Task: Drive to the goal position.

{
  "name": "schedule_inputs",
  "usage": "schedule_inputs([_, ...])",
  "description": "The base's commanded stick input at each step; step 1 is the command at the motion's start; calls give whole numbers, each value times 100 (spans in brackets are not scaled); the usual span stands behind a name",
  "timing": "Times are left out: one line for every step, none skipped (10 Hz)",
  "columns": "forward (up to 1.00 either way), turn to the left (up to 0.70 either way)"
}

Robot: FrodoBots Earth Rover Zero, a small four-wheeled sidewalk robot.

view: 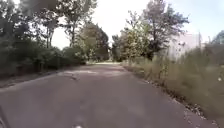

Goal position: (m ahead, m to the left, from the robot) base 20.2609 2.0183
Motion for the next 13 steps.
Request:
schedule_inputs([100,-6])
schedule_inputs([100,-6])
schedule_inputs([100,-6])
schedule_inputs([100,-6])
schedule_inputs([100,-6])
schedule_inputs([100,-6])
schedule_inputs([100,-6])
schedule_inputs([100,-6])
schedule_inputs([100,-6])
schedule_inputs([100,-6])
schedule_inputs([100,-6])
schedule_inputs([100,-6])
schedule_inputs([100,-6])
